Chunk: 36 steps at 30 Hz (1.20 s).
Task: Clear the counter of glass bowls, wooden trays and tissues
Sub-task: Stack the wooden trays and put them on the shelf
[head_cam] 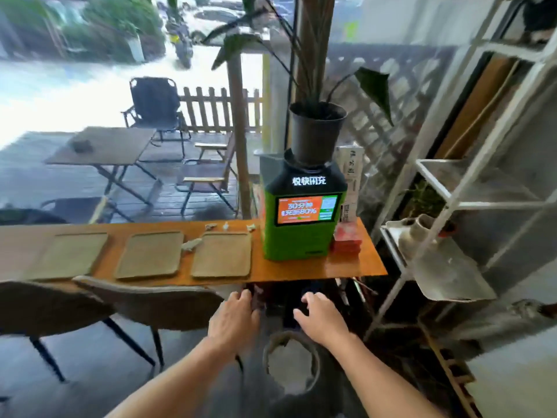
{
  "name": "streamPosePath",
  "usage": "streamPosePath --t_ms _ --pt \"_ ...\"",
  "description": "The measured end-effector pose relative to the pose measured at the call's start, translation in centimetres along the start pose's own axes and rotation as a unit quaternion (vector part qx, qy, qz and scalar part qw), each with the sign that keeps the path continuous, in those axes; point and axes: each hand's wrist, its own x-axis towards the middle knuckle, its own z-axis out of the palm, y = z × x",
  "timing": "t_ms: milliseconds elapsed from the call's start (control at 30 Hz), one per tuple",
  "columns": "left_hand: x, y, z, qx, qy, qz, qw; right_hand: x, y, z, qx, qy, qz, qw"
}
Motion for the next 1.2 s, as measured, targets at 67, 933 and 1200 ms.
streamPosePath --t_ms 67,933,1200 --pt "-1.4 -3.2 -1.4 0.005 0.004 -0.018 1.0 -0.1 -3.4 1.7 -0.006 -0.013 -0.029 0.999" --pt "15.6 -16.0 -9.4 0.003 0.015 -0.035 0.999 20.0 -19.9 6.5 -0.083 -0.06 -0.048 0.994" --pt "24.9 -20.3 -7.3 -0.008 -0.072 -0.095 0.993 27.9 -19.3 8.7 -0.079 -0.079 0.029 0.993"
